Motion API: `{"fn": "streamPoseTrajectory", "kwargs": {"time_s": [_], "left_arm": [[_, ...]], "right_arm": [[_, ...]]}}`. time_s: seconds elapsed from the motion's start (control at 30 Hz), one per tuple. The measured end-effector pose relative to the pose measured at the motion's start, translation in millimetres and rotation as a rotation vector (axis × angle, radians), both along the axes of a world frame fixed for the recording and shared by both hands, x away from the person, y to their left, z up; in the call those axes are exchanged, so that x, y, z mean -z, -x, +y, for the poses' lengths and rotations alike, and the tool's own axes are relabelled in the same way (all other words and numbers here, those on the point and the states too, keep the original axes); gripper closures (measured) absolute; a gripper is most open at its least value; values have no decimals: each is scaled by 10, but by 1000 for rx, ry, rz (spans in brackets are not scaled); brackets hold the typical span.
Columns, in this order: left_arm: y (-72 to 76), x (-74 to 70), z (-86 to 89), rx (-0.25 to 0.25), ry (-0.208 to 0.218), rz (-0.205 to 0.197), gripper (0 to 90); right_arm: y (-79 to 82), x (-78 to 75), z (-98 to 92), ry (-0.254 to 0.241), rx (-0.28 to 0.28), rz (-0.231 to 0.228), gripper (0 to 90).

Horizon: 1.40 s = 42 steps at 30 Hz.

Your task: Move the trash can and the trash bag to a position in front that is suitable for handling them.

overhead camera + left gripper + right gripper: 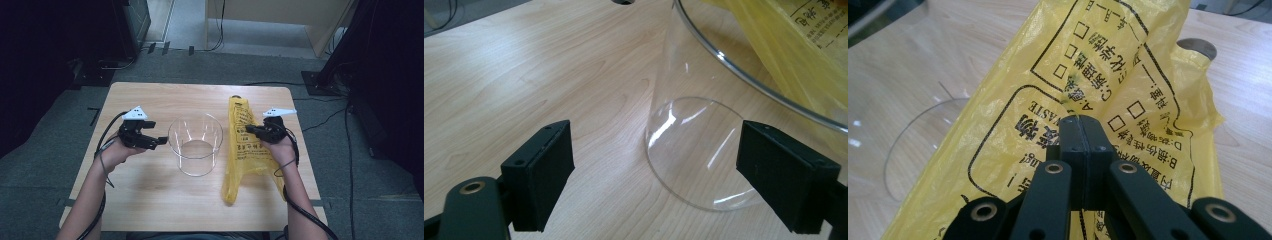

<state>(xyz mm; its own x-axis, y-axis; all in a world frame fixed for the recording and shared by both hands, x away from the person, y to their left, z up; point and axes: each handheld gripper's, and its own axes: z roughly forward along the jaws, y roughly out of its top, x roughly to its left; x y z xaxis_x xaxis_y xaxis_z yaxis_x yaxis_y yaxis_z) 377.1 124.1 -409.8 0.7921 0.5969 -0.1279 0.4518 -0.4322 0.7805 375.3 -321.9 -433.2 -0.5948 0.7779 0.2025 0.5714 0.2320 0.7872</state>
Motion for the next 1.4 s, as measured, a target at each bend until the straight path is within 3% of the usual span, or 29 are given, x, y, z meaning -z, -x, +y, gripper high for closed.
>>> {"fn": "streamPoseTrajectory", "kwargs": {"time_s": [0.3, 0.5, 0.67, 1.1, 1.17, 1.2, 1.4], "left_arm": [[55, -127, 4, 13, -15, -34, 145], [75, -205, 51, 13, 7, -40, 145], [105, -265, 26, 20, 25, -54, 145], [138, -312, -61, 26, 50, -69, 146], [145, -326, -66, 34, 61, -64, 190], [152, -334, -72, 44, 69, -64, 267], [173, -350, -133, 64, 59, -71, 257]], "right_arm": [[46, -137, -25, -23, -14, -28, 900], [93, -267, -75, -14, -26, -60, 900], [112, -303, -74, -18, -43, -53, 900], [197, -556, -45, -52, -98, -100, 900], [210, -583, -69, -82, -113, -99, 900], [222, -608, -93, -80, -112, -99, 900], [261, -692, -82, -83, -122, -112, 900]]}}
